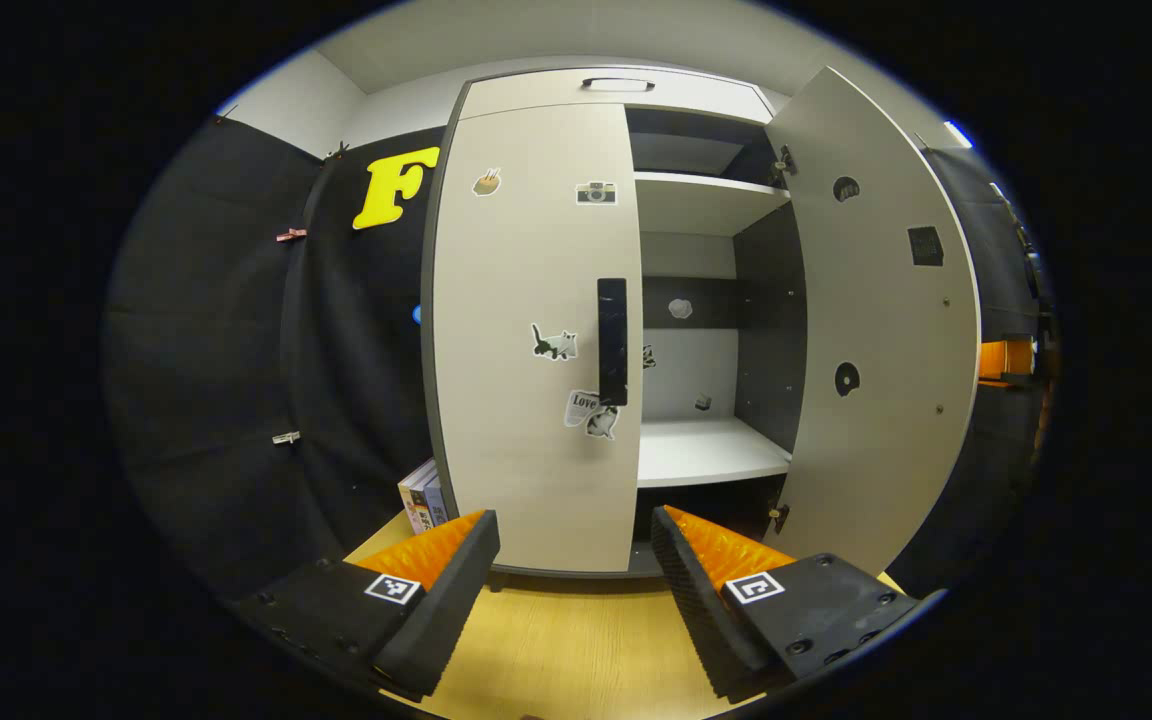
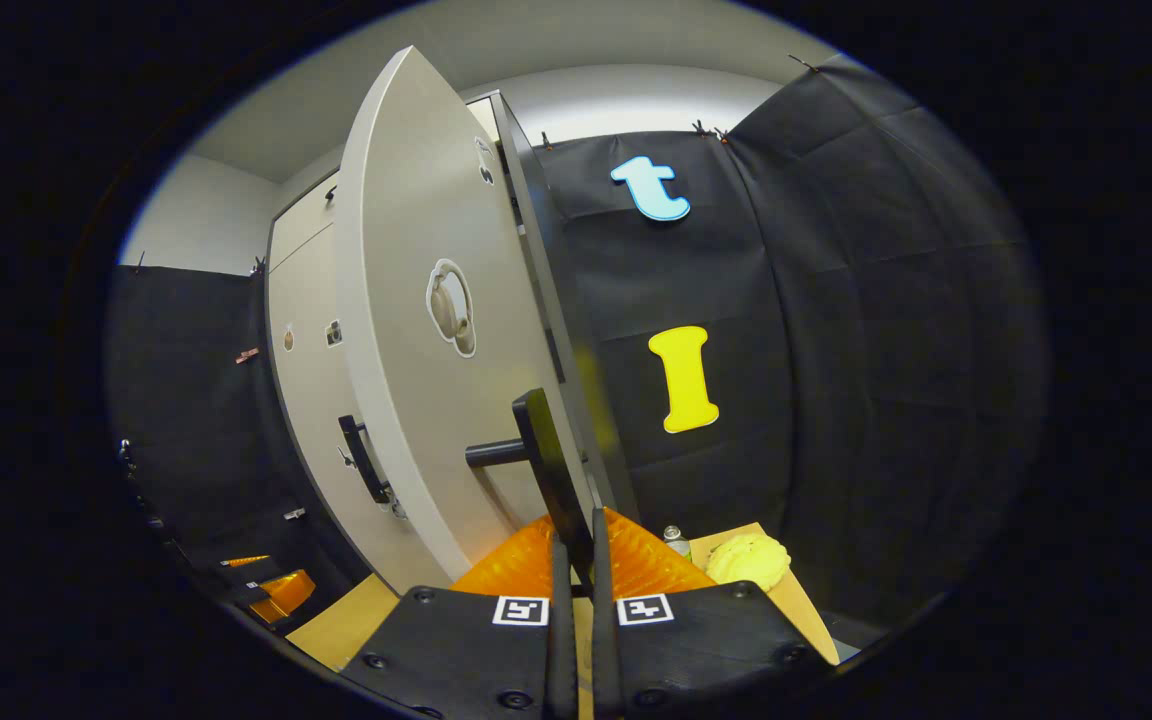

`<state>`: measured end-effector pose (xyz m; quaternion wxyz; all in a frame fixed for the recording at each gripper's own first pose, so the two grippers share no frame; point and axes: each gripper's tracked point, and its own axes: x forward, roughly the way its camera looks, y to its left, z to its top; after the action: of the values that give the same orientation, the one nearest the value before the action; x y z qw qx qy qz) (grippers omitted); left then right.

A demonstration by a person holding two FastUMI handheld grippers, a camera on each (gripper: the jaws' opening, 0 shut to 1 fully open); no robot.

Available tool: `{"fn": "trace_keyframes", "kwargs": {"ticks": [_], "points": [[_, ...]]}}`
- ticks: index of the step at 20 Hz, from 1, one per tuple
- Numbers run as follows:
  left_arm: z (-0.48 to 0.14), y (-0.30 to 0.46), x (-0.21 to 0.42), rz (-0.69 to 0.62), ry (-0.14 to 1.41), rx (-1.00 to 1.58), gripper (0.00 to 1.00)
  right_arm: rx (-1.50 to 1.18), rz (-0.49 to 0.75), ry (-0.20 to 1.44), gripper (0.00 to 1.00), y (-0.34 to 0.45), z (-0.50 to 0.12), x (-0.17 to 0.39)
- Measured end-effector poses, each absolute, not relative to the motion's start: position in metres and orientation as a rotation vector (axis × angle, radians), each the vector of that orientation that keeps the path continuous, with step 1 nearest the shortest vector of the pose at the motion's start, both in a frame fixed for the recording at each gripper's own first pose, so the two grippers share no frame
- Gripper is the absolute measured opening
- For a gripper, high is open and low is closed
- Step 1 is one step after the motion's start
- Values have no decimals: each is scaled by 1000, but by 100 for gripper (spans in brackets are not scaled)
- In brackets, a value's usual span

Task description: Open the right door of the double-door shoe cabinet with the right hand, and open the left door with the left hand.

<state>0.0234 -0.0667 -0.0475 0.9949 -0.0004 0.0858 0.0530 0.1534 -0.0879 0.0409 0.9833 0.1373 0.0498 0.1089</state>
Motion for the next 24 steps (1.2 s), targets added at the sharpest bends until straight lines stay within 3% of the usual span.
{"fn": "trace_keyframes", "kwargs": {"ticks": [9,15,18,19,20,21,22,23,24], "points": [[-24,-68,59,100,123,-45,95,229,239,128,10,-94,27,134],[-1,-51,98,76,69,-29,95,169,115,148,5,-104,-1,93],[12,-46,121,53,47,-41,95,170,62,143,8,-102,-11,70],[16,-45,130,45,39,-40,95,175,44,150,22,-99,-15,62],[22,-43,138,38,28,-33,95,178,27,151,25,-94,-19,53],[27,-43,146,33,19,-19,95,177,23,149,49,-87,-22,45],[32,-42,154,29,13,-4,95,175,24,149,54,-77,-23,41],[34,-43,161,23,8,8,95,174,35,153,68,-66,-24,37],[38,-45,168,16,4,15,92,169,36,153,72,-57,-28,33]]}}
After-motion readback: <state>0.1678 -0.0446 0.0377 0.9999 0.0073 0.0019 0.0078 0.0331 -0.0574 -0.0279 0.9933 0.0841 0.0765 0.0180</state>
